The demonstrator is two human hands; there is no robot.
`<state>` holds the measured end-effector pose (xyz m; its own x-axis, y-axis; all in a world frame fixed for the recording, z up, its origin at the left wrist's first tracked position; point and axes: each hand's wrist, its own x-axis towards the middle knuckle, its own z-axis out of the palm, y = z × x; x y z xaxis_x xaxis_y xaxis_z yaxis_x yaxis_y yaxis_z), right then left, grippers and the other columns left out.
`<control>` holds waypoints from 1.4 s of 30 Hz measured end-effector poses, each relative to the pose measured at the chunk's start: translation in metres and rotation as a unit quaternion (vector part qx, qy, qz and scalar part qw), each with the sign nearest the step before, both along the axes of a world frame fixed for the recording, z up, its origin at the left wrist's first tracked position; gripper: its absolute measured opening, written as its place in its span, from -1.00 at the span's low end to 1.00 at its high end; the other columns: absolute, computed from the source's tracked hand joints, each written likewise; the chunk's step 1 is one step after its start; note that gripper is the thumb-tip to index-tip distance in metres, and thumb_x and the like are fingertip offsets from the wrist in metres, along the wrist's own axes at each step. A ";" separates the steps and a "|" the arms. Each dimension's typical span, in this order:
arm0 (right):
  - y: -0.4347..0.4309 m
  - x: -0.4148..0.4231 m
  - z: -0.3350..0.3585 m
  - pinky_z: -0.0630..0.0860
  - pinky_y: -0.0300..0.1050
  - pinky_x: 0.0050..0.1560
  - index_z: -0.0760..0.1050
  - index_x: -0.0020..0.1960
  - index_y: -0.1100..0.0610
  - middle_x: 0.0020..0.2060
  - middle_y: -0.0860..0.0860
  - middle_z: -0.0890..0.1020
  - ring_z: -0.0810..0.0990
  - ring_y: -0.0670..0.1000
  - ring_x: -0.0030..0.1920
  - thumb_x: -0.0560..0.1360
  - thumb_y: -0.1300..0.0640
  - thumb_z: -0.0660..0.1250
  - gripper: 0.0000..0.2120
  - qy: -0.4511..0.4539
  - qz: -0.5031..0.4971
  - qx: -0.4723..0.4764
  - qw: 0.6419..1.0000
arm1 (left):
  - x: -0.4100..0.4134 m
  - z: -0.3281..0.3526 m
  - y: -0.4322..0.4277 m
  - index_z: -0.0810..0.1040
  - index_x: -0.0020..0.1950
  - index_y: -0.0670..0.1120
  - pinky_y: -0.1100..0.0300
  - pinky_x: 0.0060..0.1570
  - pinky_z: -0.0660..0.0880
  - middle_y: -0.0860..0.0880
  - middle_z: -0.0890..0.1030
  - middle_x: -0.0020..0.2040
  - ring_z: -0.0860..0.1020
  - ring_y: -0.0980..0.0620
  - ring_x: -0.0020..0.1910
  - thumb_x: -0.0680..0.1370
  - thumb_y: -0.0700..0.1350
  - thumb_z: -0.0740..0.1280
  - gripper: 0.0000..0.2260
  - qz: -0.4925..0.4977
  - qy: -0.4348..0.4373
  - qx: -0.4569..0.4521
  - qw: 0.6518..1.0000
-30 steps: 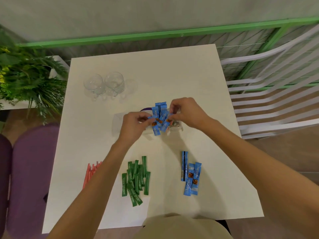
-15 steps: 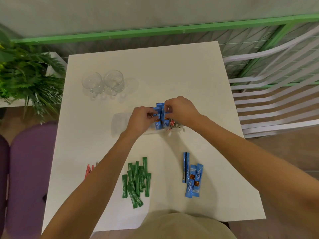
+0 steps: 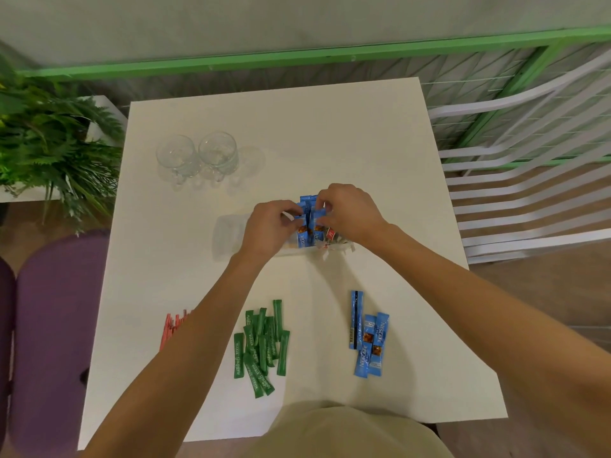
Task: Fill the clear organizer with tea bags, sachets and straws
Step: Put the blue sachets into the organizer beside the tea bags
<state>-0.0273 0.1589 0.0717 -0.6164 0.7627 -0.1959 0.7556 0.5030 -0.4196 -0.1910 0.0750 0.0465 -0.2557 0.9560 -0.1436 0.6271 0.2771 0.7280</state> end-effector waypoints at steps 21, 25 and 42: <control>-0.099 0.127 -0.043 0.57 -0.02 -0.26 0.61 -0.20 0.13 -0.38 0.06 0.64 0.53 -0.03 -0.44 0.50 0.06 0.39 -0.84 0.091 -0.230 -0.197 0.949 | 0.099 -0.040 -0.091 0.64 -0.14 -0.01 0.14 -0.22 0.57 0.10 0.62 -0.26 0.60 0.10 -0.32 0.50 -0.11 0.40 -0.96 -0.058 -0.050 -0.109 0.991; -0.120 0.147 -0.063 0.53 -0.09 -0.27 0.58 -0.14 0.09 -0.35 -0.01 0.59 0.55 -0.01 -0.35 0.46 0.10 0.42 -0.93 0.033 -0.241 -0.208 0.948 | 0.119 -0.054 -0.098 0.59 0.03 -0.03 0.20 -0.21 0.47 0.09 0.60 -0.18 0.52 0.10 -0.27 0.50 -0.11 0.40 -0.89 -0.071 -0.030 -0.142 0.987; -0.159 0.167 -0.093 0.40 -0.16 -0.18 0.61 -0.05 0.15 -0.12 0.04 0.54 0.52 0.03 -0.12 0.43 0.15 0.43 -0.87 0.026 -0.240 -0.205 0.948 | 0.166 -0.051 -0.085 0.37 0.17 -0.20 0.08 -0.21 0.37 -0.19 0.54 0.06 0.55 -0.19 -0.01 0.51 -0.07 0.36 -0.66 -0.147 0.170 -0.224 0.948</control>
<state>0.1400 0.0002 -0.0217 -0.2332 0.8244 -0.5158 0.8298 -0.1079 -0.5476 -0.0254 -0.0100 -0.0041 -0.0914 0.8560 -0.5088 0.9028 0.2869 0.3205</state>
